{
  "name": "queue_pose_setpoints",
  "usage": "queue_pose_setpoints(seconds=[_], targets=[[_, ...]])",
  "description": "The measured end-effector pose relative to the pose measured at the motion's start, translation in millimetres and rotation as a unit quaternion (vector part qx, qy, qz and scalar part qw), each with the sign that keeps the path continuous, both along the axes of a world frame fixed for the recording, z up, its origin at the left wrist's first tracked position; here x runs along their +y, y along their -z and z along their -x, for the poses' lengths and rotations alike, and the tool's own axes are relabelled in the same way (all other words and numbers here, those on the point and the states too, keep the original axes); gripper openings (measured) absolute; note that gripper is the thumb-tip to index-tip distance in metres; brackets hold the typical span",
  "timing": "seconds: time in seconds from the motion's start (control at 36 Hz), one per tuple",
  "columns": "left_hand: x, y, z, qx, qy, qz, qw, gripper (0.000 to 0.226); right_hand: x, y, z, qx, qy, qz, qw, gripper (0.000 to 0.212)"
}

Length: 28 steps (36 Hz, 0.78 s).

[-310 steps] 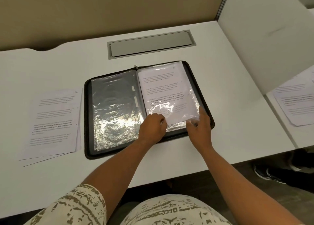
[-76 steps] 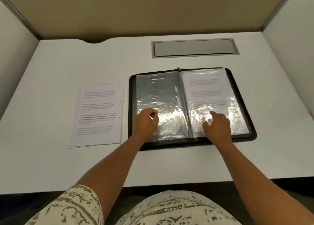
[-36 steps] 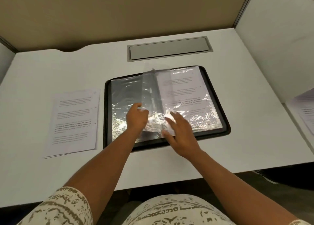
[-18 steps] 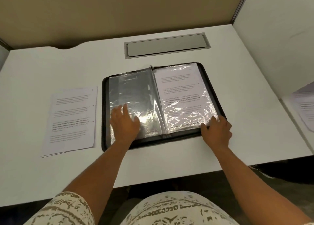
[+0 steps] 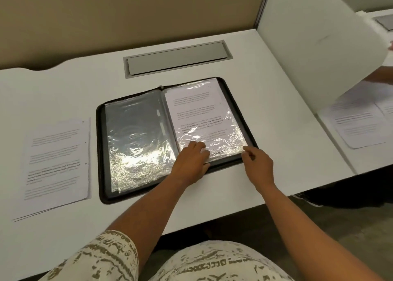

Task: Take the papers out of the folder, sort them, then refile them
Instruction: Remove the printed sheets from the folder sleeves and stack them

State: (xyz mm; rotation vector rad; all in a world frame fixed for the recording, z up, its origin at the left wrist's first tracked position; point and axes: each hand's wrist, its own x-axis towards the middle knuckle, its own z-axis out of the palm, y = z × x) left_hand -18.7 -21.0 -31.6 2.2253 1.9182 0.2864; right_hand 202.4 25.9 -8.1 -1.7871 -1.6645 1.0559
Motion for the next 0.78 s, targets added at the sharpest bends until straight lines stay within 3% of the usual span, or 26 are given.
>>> queue_pose_setpoints(seconds=[0.22, 0.39, 0.61, 0.78], targets=[[5, -11, -6, 0.028, -0.006, 0.028, 0.999, 0.022, 8, -3, -6, 0.044, 0.008, 0.028, 0.999, 0.028], [5, -14, -6, -0.005, -0.044, 0.048, 0.998, 0.026, 9, 1, 1, 0.080, 0.000, 0.048, 0.996, 0.017], [14, -20, -1, -0.120, -0.125, 0.089, 0.981, 0.016, 5, -2, 16, 0.131, 0.030, 0.088, 0.987, 0.002], [14, -20, 6, -0.170, -0.147, 0.088, 0.970, 0.020, 10, -6, 24, 0.178, 0.100, 0.115, 0.972, 0.022]])
